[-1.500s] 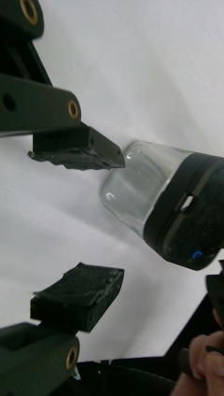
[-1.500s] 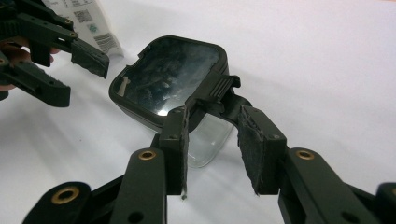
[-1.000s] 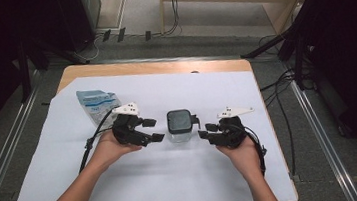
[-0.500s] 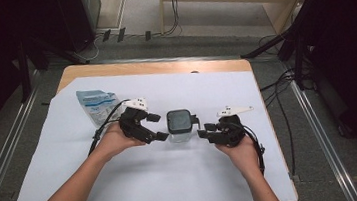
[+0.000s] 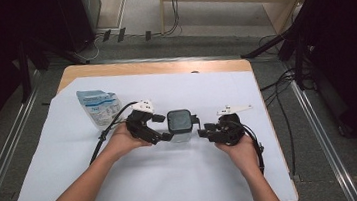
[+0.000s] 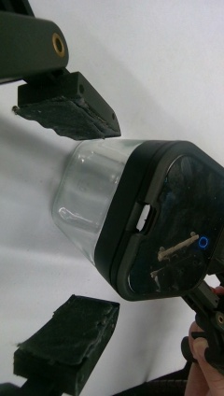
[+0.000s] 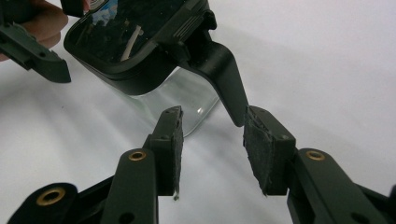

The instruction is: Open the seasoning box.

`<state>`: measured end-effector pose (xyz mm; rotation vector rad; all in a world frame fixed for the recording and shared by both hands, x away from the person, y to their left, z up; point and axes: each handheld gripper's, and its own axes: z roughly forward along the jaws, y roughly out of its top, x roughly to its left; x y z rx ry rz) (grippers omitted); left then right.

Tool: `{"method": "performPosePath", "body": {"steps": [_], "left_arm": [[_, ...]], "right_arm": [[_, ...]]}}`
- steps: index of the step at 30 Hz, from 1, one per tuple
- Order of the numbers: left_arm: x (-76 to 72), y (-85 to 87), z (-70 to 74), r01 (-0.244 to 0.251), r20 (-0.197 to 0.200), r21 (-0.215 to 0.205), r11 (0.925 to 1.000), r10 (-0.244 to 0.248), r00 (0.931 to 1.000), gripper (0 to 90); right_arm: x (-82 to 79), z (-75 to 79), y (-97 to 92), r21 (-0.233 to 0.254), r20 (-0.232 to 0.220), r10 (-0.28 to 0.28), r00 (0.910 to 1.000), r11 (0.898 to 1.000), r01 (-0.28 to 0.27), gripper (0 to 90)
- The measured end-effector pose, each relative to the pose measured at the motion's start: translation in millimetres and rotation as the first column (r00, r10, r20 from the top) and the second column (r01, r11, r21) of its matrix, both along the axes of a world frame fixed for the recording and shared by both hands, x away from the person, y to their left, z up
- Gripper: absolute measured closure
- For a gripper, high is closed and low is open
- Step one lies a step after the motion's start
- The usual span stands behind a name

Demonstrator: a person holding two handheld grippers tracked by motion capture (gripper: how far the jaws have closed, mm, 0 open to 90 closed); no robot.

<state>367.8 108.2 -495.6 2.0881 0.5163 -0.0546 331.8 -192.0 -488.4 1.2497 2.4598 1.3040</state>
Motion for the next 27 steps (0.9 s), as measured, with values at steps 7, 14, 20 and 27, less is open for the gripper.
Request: {"method": "performPosePath", "body": {"steps": [7, 14, 20, 27], "left_arm": [[4.6, -6.1, -1.2, -0.006, -0.027, -0.003, 1.0, 0.006, 0.9996, 15.8], [8.7, -10.7, 0.0, 0.009, -0.007, -0.001, 1.0, -0.009, 0.9999, 14.8], [11.1, -12.7, -4.3, 0.007, -0.021, -0.018, 0.9998, -0.007, 0.9998, 12.9], [9.3, -14.0, -0.4, 0.019, 0.015, -0.011, 0.9998, -0.019, 0.9997, 13.8]], "right_arm": [[0.4, -1.0, 0.3, 0.006, -0.006, -0.003, 1.0, 1.0, 0.003, 59.7], [2.2, -2.8, 0.6, 0.006, -0.014, 0.0, 0.9999, 1.0, 0.001, 59.7], [4.5, -4.5, -0.4, 0.012, -0.02, -0.002, 0.9998, 1.0, 0.002, 59.7], [6.3, -6.2, 1.2, 0.014, -0.035, -0.002, 0.9994, 1.0, 0.002, 59.8]]}}
